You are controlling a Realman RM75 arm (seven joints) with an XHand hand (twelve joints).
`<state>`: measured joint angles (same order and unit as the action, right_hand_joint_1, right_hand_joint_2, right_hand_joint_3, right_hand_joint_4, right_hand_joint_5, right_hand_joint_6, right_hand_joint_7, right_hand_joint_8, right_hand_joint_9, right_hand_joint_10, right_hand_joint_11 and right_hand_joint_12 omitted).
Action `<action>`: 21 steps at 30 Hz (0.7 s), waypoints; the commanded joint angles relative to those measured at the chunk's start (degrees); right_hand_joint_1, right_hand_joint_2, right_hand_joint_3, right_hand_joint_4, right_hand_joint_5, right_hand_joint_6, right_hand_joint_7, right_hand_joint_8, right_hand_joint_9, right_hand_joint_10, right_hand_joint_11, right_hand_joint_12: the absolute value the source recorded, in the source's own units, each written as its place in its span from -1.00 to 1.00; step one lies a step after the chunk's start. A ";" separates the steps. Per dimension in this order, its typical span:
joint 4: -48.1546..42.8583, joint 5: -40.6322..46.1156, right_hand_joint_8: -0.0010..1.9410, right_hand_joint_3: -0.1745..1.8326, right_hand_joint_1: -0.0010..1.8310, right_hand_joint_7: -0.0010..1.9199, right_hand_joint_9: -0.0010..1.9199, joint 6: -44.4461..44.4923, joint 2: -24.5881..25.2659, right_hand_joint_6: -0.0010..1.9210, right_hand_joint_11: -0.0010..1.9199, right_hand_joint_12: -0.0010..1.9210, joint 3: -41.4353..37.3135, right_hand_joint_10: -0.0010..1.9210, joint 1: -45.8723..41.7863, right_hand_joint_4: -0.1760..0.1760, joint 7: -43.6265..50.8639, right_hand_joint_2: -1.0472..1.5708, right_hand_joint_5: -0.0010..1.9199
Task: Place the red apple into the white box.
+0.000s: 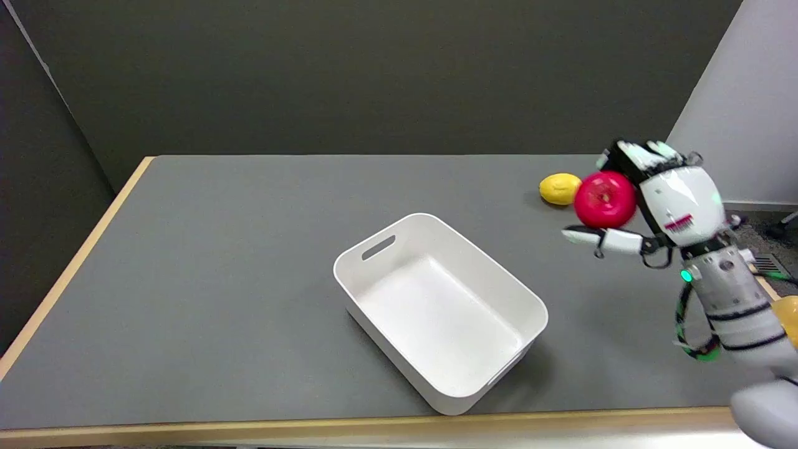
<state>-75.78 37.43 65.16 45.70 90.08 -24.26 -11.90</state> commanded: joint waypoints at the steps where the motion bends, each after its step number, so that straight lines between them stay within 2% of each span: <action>1: -13.02 -12.65 0.89 -0.52 0.18 -0.47 -0.17 -7.33 -1.76 0.82 -0.49 1.00 11.53 1.00 16.73 -1.00 -5.80 0.77 -0.51; 10: -16.18 -21.41 0.89 -0.52 0.18 -0.48 -0.15 -17.94 9.26 0.83 -0.49 1.00 16.04 1.00 17.70 -1.00 -8.62 0.77 -0.52; 15: -15.90 -21.99 0.89 -0.51 0.18 -0.47 -0.14 -21.77 12.68 0.82 -0.49 1.00 20.75 1.00 18.33 -1.00 -8.64 0.77 -0.51; 21: -12.93 -21.79 0.88 -0.48 0.19 -0.46 -0.13 -27.89 15.55 0.81 -0.49 1.00 22.63 1.00 18.32 -1.00 -8.04 0.75 -0.50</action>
<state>-88.16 21.75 51.63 51.66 103.46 -9.96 -18.15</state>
